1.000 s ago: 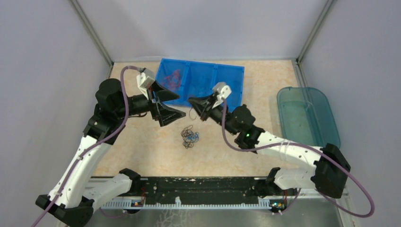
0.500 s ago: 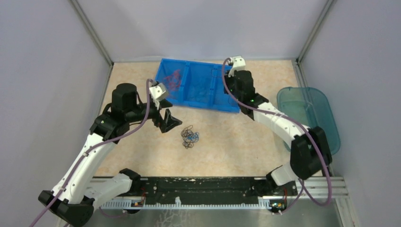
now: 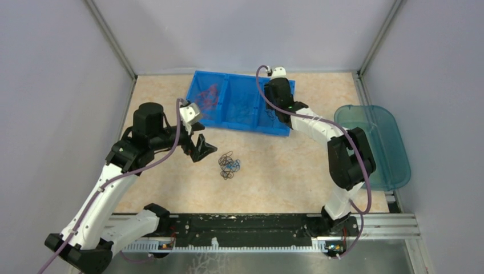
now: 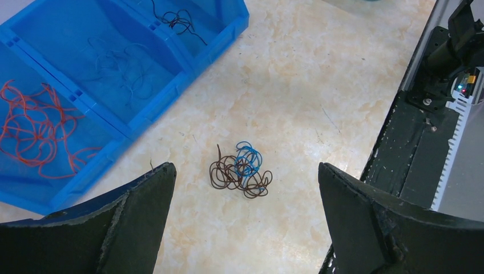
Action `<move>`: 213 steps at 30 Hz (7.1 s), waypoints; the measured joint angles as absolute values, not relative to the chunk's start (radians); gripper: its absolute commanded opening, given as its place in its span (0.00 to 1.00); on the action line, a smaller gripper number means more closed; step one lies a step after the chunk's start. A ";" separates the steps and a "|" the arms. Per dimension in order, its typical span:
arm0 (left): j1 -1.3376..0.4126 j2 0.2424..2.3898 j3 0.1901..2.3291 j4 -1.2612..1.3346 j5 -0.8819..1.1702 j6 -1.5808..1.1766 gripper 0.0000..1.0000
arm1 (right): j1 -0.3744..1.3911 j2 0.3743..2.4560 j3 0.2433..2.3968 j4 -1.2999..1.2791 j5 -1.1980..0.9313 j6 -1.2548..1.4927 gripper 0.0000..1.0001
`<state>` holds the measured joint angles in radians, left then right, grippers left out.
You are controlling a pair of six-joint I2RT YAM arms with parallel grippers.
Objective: Untangle the cables
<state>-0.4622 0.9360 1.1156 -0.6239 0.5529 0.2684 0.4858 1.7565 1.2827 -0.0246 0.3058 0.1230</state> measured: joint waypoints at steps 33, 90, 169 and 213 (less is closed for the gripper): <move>-0.166 1.113 1.042 -0.692 0.697 0.550 0.93 | 0.821 1.636 0.863 0.190 -0.243 -0.030 0.51; -0.168 1.045 0.921 -0.647 0.838 0.620 0.86 | 0.884 1.504 0.852 0.607 -0.455 -0.072 0.00; -0.298 0.960 1.228 -0.338 1.127 -0.050 0.00 | 0.971 1.612 0.718 1.254 -0.463 0.476 0.20; -0.300 1.136 1.867 -0.138 0.907 -0.110 0.00 | 0.993 1.679 0.549 1.199 -0.247 0.393 0.38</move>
